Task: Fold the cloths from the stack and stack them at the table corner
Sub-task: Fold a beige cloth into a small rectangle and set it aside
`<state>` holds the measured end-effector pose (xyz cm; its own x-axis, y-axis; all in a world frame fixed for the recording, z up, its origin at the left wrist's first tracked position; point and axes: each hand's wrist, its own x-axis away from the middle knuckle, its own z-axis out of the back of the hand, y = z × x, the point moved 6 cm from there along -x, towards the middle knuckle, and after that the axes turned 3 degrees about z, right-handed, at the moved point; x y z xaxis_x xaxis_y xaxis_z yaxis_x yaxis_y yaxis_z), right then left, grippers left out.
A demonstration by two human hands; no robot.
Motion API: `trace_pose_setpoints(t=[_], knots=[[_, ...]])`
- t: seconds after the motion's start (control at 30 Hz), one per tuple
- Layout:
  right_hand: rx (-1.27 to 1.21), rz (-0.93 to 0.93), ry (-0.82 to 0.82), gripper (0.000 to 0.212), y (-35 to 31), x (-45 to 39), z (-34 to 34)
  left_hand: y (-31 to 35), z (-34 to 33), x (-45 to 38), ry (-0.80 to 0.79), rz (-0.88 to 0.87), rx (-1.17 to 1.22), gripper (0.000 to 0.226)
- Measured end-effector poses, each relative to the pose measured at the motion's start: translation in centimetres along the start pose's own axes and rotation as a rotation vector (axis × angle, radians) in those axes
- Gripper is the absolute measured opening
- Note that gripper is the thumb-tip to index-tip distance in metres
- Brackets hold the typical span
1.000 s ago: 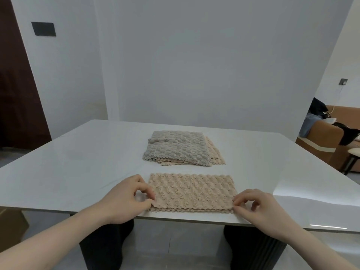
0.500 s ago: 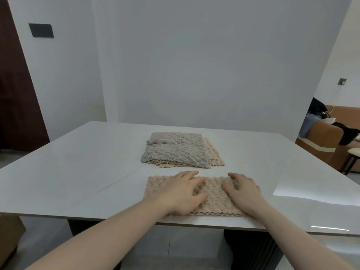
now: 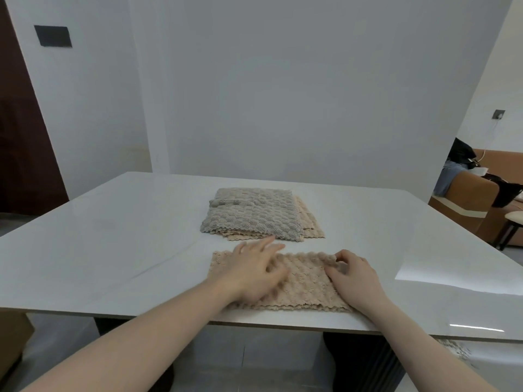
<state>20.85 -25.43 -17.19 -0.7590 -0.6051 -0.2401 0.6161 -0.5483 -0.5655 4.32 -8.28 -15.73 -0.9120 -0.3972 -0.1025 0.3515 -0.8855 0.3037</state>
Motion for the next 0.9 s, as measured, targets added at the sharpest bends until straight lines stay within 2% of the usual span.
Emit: trace_pose_setpoints(t=[0.1,0.27,0.43,0.63,0.77,0.9], knots=[[-0.151,-0.034,0.062,0.012,0.4,-0.1,0.3,-4.0,2.0,-1.1,0.147,0.120,0.058,0.059],[-0.363,-0.129,0.154,0.025,1.0,-0.4,1.0,-10.0,1.7,-1.2,0.168,0.269,0.053,0.045],[-0.449,-0.176,0.173,0.029,1.4,-1.3,1.3,-10.6,1.2,-1.0,0.227,0.239,0.079,0.036],[-0.426,-0.200,0.163,0.029,1.0,-2.6,2.5,-10.6,1.6,-0.8,0.282,0.244,0.117,0.042],[-0.458,-0.239,0.092,0.030,-0.9,-3.5,3.6,-10.4,1.8,-0.5,0.322,0.210,0.130,0.027],[-0.611,-0.268,-0.022,0.034,-3.7,-3.9,4.2,-10.0,2.1,0.1,0.355,0.173,0.160,0.016]])
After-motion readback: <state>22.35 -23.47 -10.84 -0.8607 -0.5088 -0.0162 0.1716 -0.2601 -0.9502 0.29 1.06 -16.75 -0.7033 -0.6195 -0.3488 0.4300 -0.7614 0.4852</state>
